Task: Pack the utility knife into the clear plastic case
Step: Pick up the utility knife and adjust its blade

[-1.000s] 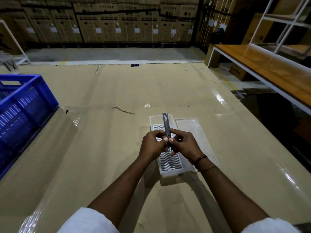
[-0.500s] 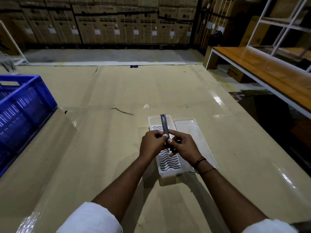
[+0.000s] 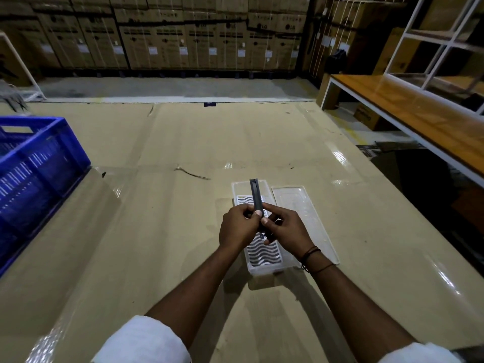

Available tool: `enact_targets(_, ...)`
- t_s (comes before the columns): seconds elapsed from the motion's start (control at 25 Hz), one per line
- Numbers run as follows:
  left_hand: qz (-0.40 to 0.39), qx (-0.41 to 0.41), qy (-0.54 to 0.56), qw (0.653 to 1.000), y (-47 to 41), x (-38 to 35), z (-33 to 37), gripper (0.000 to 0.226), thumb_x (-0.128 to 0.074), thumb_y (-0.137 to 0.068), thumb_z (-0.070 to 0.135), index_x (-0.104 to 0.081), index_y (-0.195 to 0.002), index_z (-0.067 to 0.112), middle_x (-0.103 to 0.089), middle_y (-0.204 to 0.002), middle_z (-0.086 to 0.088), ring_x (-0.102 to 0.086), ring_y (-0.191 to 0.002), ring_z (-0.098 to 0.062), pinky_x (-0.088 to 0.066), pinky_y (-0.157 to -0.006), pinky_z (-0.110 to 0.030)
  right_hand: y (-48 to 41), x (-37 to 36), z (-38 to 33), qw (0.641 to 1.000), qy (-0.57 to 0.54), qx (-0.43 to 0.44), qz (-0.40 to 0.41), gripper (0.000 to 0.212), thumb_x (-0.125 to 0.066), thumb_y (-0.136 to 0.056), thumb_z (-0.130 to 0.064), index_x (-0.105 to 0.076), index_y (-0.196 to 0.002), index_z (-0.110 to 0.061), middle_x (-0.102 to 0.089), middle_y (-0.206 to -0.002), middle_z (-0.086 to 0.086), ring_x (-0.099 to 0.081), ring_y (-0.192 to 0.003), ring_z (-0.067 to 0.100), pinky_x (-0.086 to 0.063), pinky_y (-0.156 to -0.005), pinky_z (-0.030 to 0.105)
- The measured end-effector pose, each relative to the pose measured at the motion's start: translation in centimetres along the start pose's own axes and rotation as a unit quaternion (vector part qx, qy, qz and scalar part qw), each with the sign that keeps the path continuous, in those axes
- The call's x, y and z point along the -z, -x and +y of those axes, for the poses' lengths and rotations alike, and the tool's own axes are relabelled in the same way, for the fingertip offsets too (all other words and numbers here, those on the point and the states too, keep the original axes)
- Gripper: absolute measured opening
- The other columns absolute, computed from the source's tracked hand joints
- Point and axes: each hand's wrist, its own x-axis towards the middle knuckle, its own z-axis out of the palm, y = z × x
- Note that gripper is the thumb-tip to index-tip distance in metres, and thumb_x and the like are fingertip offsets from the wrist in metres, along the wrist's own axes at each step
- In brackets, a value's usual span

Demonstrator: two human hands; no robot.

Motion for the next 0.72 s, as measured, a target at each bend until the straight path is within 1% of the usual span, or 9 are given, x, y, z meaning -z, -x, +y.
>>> enact_targets(0.08, -0.01, -0.007, 0.027, 1.0, -0.1, 0.2, -0.3, 0.019, -0.067, -0.098, 0.031, -0.082, -0.102, 0.019, -0.081, -0.091, -0.001, -0.08, -0.08, -0.018, -0.068, -0.083, -0.046, 0.1, 0.0, -0.1, 1.0, -0.008, -0.009, 0.003, 0.043, -0.065, -0.094, -0.006, -0.064, -0.131, -0.028, -0.067, -0.078, 0.009, -0.075, -0.077, 0.024, -0.064, -0.061, 0.043)
enact_targets(0.16, -0.014, -0.013, 0.035, 0.999, -0.1, 0.4, -0.4, 0.022, -0.065, -0.1, 0.029, -0.082, -0.106, 0.016, -0.082, -0.093, -0.003, -0.08, -0.079, -0.017, -0.069, -0.079, -0.043, 0.1, -0.2, -0.1, 1.0, -0.001, -0.016, 0.011, 0.043, -0.065, -0.094, -0.006, -0.064, -0.134, -0.022, -0.069, -0.079, 0.01, -0.076, -0.077, 0.025, -0.064, -0.061, 0.043)
enact_targets(0.2, 0.0, -0.02, 0.033, 0.999, 0.0, 0.4, -0.5, 0.023, -0.065, -0.099, 0.028, -0.082, -0.108, 0.017, -0.082, -0.096, -0.002, -0.08, -0.081, -0.017, -0.069, -0.079, -0.043, 0.1, -0.2, -0.1, 1.0, 0.011, -0.017, 0.018, 0.043, -0.066, -0.094, -0.007, -0.064, -0.134, -0.021, -0.07, -0.078, 0.011, -0.075, -0.074, 0.025, -0.064, -0.06, 0.043)
enact_targets(0.28, 0.054, -0.038, 0.013, 0.998, 0.0, 0.7, -0.9, 0.023, -0.066, -0.096, 0.025, -0.081, -0.112, 0.019, -0.082, -0.103, 0.001, -0.078, -0.091, -0.017, -0.066, -0.086, -0.041, 0.2, -0.4, -0.1, 0.997, 0.061, -0.016, 0.034, 0.041, -0.068, -0.092, -0.01, -0.066, -0.131, -0.023, -0.072, -0.074, 0.009, -0.074, -0.064, 0.025, -0.064, -0.062, 0.043)
enact_targets(0.36, 0.099, -0.052, -0.025, 0.993, 0.1, 1.0, -1.1, 0.026, -0.068, -0.094, 0.02, -0.078, -0.118, 0.018, -0.079, -0.112, -0.001, -0.074, -0.101, -0.019, -0.06, -0.092, -0.036, 0.2, -0.7, 0.3, 0.989, 0.141, -0.013, 0.05, 0.041, -0.069, -0.091, -0.014, -0.066, -0.13, -0.023, -0.073, -0.073, 0.005, -0.072, -0.06, 0.021, -0.063, -0.07, 0.041)
enact_targets(0.44, 0.103, -0.05, -0.052, 0.992, -0.1, 1.4, -1.4, 0.032, -0.071, -0.094, 0.021, -0.074, -0.125, 0.016, -0.075, -0.118, -0.003, -0.072, -0.107, -0.021, -0.057, -0.095, -0.036, 0.1, -1.0, 0.6, 0.979, 0.198, -0.021, 0.055, 0.042, -0.068, -0.09, -0.017, -0.065, -0.132, -0.023, -0.073, -0.076, 0.002, -0.07, -0.065, 0.017, -0.062, -0.076, 0.039)
enact_targets(0.56, 0.085, -0.029, -0.056, 0.994, -0.3, 1.7, -1.7, 0.039, -0.072, -0.092, 0.02, -0.072, -0.131, 0.014, -0.075, -0.122, -0.007, -0.072, -0.111, -0.024, -0.057, -0.095, -0.034, -0.2, -1.9, 0.2, 0.971, 0.231, -0.027, 0.045, 0.041, -0.067, -0.089, -0.019, -0.066, -0.13, -0.024, -0.076, -0.083, 0.006, -0.071, -0.075, 0.02, -0.061, -0.079, 0.041)
enact_targets(0.64, 0.076, 0.0, -0.029, 0.997, -0.5, 1.8, -2.0, 0.043, -0.073, -0.09, 0.021, -0.071, -0.132, 0.014, -0.077, -0.121, -0.008, -0.076, -0.104, -0.027, -0.063, -0.093, -0.041, -0.3, -2.5, -0.2, 0.963, 0.265, -0.023, 0.05, 0.037, -0.065, -0.089, -0.02, -0.07, -0.125, -0.022, -0.077, -0.096, 0.009, -0.072, -0.089, 0.027, -0.058, -0.083, 0.037)
enact_targets(0.72, 0.063, 0.016, -0.002, 0.998, -0.4, 2.1, -2.2, 0.045, -0.072, -0.087, 0.025, -0.072, -0.131, 0.016, -0.078, -0.115, -0.009, -0.078, -0.093, -0.029, -0.066, -0.085, -0.049, -0.4, -3.1, -0.7, 0.953, 0.295, -0.033, 0.055, 0.034, -0.062, -0.088, -0.017, -0.072, -0.121, -0.019, -0.076, -0.111, 0.011, -0.069, -0.103, 0.031, -0.054, -0.086, 0.035)
